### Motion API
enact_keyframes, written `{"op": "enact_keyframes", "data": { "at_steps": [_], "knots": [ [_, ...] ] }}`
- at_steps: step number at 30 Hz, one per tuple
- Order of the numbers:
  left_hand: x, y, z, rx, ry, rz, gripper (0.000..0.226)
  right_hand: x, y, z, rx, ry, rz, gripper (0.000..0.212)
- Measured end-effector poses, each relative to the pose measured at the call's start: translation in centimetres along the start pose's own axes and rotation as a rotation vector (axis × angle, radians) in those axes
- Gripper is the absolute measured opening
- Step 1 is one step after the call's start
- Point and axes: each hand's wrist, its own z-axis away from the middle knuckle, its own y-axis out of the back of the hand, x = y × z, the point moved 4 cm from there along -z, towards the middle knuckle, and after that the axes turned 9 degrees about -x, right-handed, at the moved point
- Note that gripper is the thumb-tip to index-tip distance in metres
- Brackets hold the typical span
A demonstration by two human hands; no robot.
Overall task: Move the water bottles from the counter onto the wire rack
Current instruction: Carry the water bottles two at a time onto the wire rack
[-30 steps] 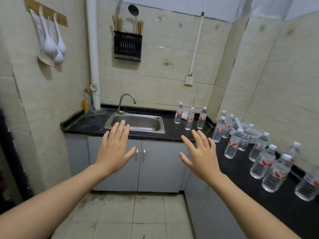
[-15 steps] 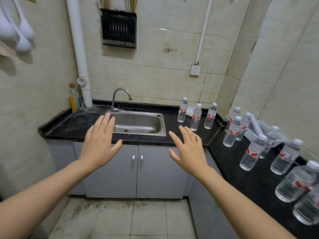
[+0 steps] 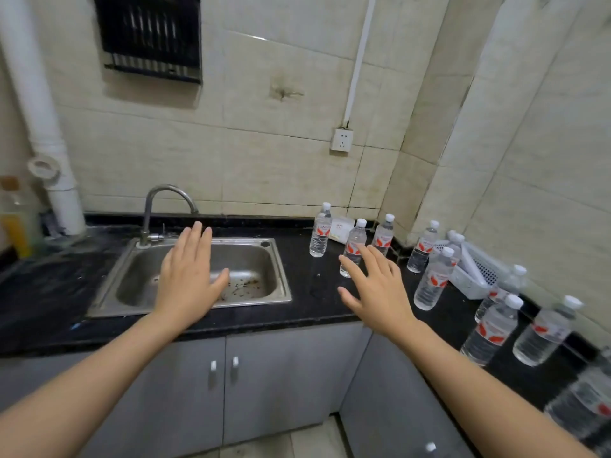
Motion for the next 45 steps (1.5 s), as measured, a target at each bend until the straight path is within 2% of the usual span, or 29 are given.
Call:
{"op": "enact_keyframes", "data": {
  "at_steps": [10, 15, 20, 23, 26, 30, 36, 45],
  "knots": [
    [2.7, -12.3, -7.1, -0.265, -0.05, 0.161, 0.072, 4.6, -8.5, 0.2, -0.238, -0.204, 0.023, 0.049],
    [6.4, -16.6, -10.4, -0.295, -0.054, 0.227, 0.071, 8.4, -11.8, -0.4, -0.277, -0.271, -0.042, 0.051],
    [9.0, -21.4, -13.6, -0.267, 0.095, 0.393, 0.069, 11.7, -16.9, -3.3, -0.371, -0.368, -0.218, 0.054],
    [10.1, -25.3, -14.2, -0.289, 0.21, 0.487, 0.069, 12.4, -20.6, -4.5, -0.467, -0.374, -0.352, 0.06],
    [10.4, -28.2, -15.0, -0.279, 0.326, 0.547, 0.068, 14.0, -23.5, -5.0, -0.548, -0.361, -0.386, 0.058],
    [9.8, -30.3, -16.8, -0.242, 0.421, 0.537, 0.066, 17.2, -26.2, -6.0, -0.485, -0.345, -0.437, 0.056],
    [8.6, -33.0, -19.8, -0.285, 0.409, 0.407, 0.066, 18.1, -29.9, -9.3, -0.549, -0.364, -0.524, 0.069],
    [8.7, -36.5, -30.4, -0.344, 0.322, 0.421, 0.072, 19.6, -33.3, -16.2, -0.489, -0.577, -0.644, 0.09]
  ]
}}
